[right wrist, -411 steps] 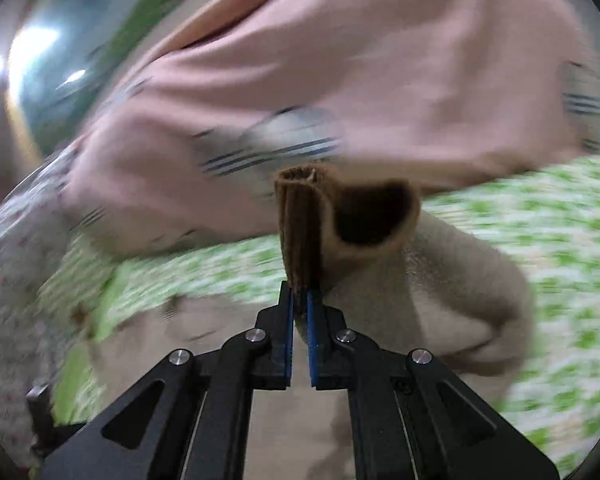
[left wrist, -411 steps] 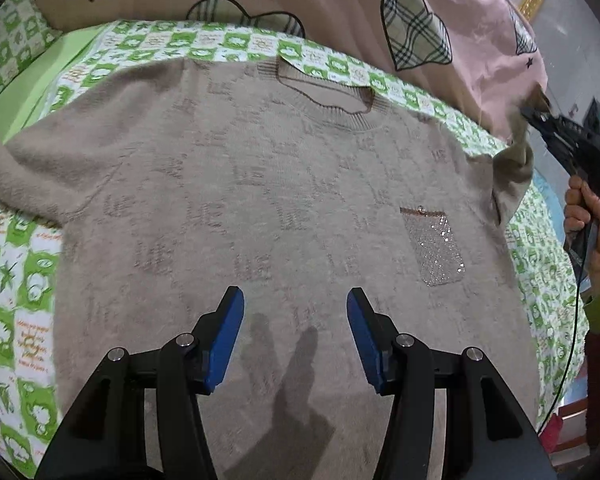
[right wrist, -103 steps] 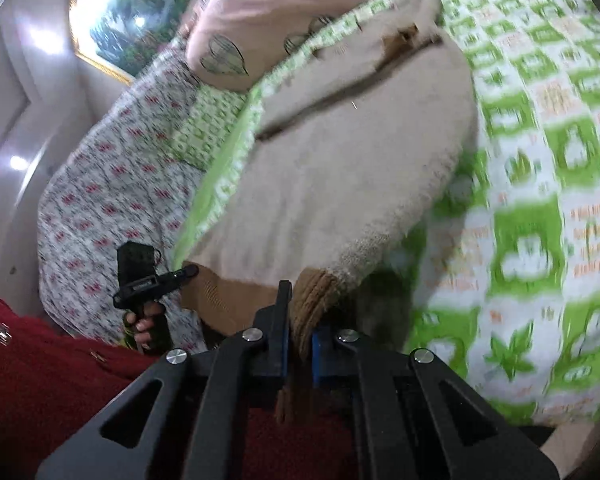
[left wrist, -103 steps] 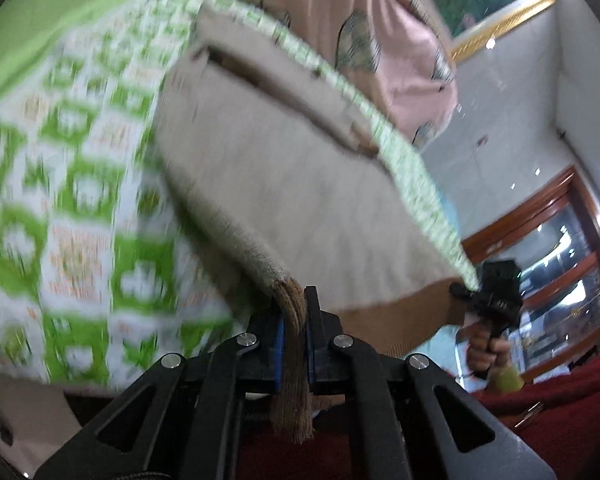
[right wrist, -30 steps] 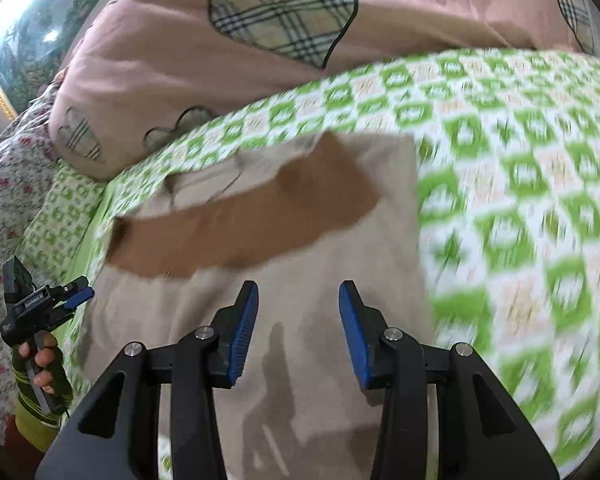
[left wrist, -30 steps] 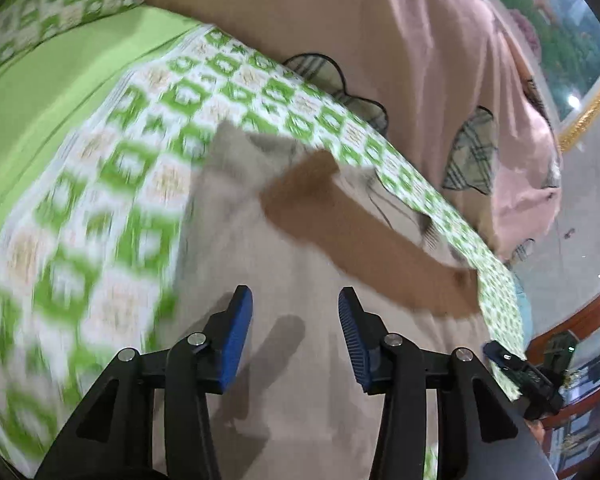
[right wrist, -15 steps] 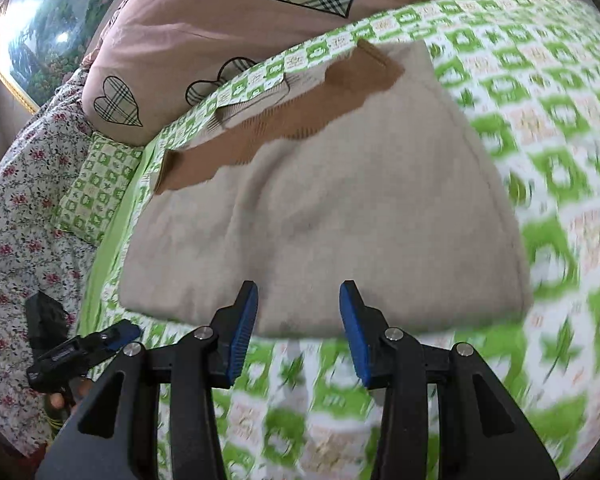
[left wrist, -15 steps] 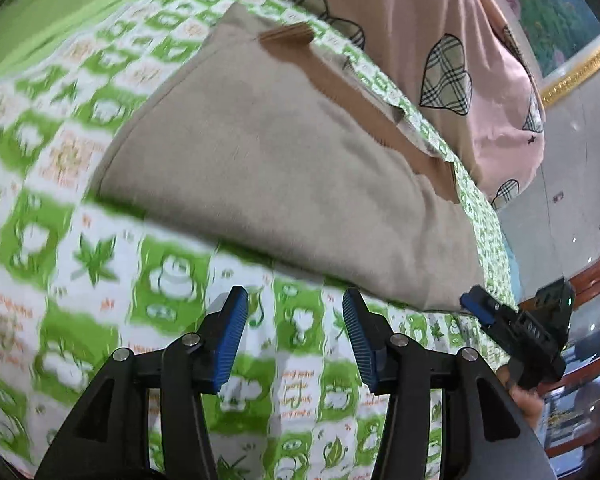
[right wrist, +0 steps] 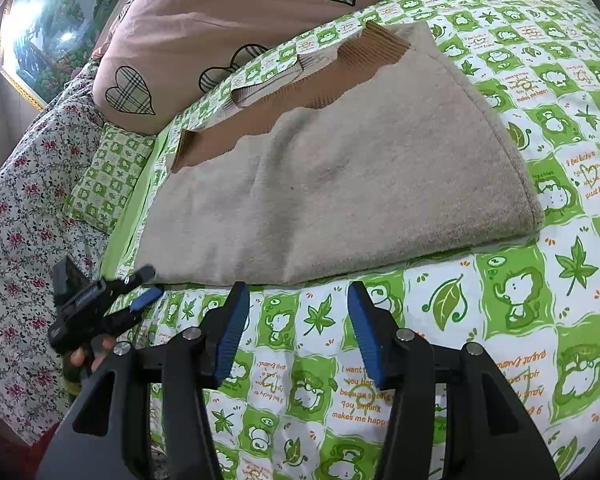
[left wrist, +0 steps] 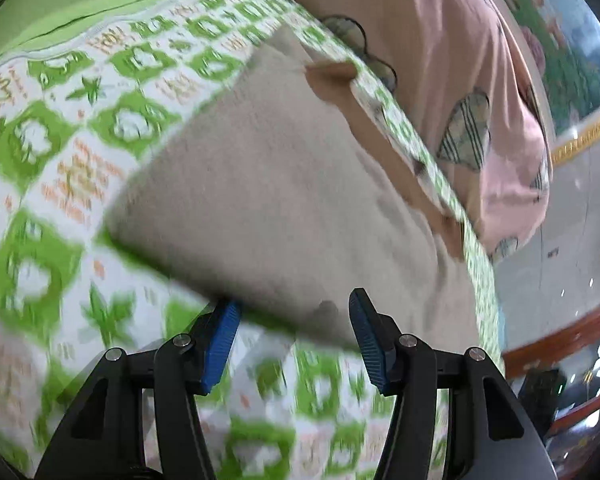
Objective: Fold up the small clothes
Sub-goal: 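Grasp the folded sweater edge with the left tool while the right tool grasps beside it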
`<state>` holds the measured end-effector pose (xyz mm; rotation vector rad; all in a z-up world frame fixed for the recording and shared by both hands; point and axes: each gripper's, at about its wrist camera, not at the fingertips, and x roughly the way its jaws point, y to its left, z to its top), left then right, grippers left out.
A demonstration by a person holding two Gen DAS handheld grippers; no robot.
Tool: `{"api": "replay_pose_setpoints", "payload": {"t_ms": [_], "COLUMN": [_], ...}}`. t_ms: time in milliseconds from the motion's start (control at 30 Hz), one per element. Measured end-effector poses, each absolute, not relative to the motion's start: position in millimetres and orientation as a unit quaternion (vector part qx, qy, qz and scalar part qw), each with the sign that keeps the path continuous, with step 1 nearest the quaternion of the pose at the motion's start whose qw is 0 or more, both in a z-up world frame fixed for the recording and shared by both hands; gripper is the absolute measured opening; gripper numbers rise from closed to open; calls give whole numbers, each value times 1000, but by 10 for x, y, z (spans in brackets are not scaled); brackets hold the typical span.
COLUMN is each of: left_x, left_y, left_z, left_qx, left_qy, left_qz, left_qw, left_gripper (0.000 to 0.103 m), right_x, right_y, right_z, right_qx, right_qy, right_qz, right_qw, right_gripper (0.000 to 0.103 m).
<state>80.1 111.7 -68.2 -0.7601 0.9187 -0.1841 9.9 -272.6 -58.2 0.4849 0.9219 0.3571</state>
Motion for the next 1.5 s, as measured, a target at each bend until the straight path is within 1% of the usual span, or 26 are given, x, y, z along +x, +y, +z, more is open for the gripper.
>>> {"api": "replay_pose_setpoints", "payload": {"t_ms": [100,267,333,400,500,700,800,933,1000,1033,1067,1267,1433,1467,1500], "left_x": [961,1181,1251,1313,1335,1339,1391,1460,1478,1481,1482,1475,1450,1435,1428], "left_y": [1246,1311,1307,1282,1160,470,15,-455,-615,-660,-691,-720,-836,-848,-875], "left_z": [-703,-663,-646,-610,-449,139,255,154,45,-4,-56,-130,-80,-68,-41], "left_qx": [-383,-380,-373,-363,-339,-249,-227,-193,-183,-180,-179,-175,-126,-119,-113], "left_qy": [416,400,398,398,384,345,346,367,382,387,393,402,403,402,402], "left_qz": [-75,-44,-37,-35,-37,-114,-166,-202,-213,-216,-219,-222,-215,-214,-214], "left_qw": [821,833,837,842,858,898,895,887,881,878,875,871,881,882,883], "left_gripper": [56,53,44,21,12,10,10,10,10,10,10,10,10,10,10], "right_x": [101,140,164,169,185,312,467,707,863,950,1062,1638,2249,2316,2390], "right_y": [-2730,-2781,-2820,-2852,-2914,-3072,-3216,-3342,-3369,-3354,-3324,-2853,-2427,-2389,-2316], "right_z": [-571,-585,-595,-595,-590,-542,-500,-440,-413,-415,-424,-548,-567,-552,-521], "right_qx": [233,238,241,246,252,261,286,316,321,323,328,343,352,344,323], "right_qy": [437,437,436,433,429,415,409,404,411,417,424,456,458,456,456], "right_qz": [171,172,172,170,167,173,181,209,222,231,241,309,337,330,316], "right_qw": [852,850,850,850,851,854,847,833,823,817,809,761,744,752,766], "right_gripper": [53,54,54,54,54,54,54,56,62,67,68,69,69,61,49]}}
